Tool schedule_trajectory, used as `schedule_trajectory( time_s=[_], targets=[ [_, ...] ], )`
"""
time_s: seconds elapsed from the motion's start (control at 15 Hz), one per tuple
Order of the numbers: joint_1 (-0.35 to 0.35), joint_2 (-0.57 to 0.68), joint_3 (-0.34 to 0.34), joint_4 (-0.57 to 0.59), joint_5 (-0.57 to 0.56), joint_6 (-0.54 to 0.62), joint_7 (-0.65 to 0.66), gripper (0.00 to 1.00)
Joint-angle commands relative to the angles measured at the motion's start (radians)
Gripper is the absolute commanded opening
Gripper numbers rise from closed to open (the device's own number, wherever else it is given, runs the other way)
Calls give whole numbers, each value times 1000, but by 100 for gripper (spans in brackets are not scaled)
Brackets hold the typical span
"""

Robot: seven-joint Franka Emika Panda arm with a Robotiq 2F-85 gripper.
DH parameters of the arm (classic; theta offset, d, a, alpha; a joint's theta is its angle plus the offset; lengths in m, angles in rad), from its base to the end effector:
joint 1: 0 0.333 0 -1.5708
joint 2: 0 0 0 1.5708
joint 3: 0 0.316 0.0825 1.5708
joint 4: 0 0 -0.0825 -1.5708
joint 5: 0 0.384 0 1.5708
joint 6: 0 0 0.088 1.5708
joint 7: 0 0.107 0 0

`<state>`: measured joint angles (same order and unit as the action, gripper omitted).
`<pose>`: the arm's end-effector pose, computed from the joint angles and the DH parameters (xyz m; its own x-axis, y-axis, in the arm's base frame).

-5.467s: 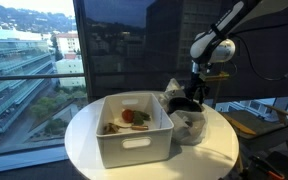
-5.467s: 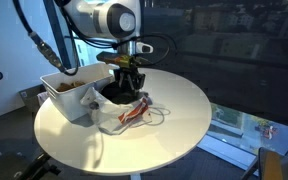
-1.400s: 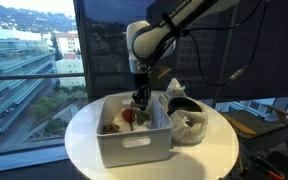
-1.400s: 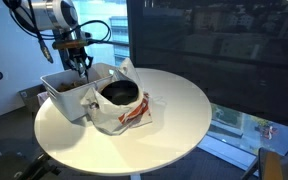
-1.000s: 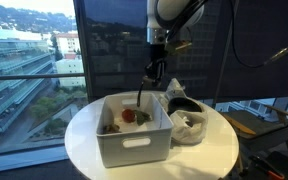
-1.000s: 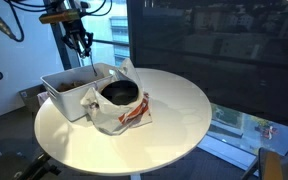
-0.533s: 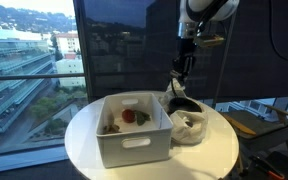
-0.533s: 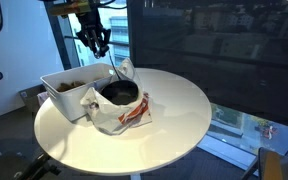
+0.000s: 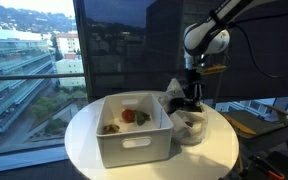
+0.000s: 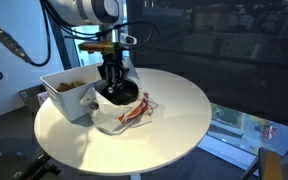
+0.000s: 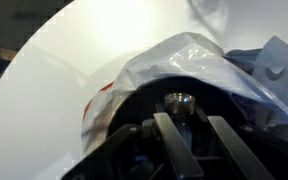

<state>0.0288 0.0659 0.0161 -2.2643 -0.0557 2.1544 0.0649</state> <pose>0.5060 0.0205 0.3176 0.9849 0.0102 -0.1726 0.0192 -0.9985 0.0506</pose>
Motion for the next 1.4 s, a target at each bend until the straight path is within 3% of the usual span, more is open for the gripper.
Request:
schedule_trajectory(
  time_s=[0.0, 0.33, 0.67, 0.73, 0.87, 1.07, 1.2, 1.33],
  targets=[
    [-15, 159, 0, 83, 43, 90, -79, 8],
    [-38, 270, 4, 89, 37, 330, -175, 7],
    [-69, 311, 21, 77, 55, 398, -235, 7],
    [-63, 294, 24, 63, 50, 392, -229, 55],
    [-45, 213, 33, 18, 45, 375, -208, 61],
    [-16, 83, 59, -39, 55, 325, -168, 84],
    [27, -2, 53, -67, -11, 301, -89, 99],
    [59, -70, 73, -75, -47, 277, -51, 100]
  ],
)
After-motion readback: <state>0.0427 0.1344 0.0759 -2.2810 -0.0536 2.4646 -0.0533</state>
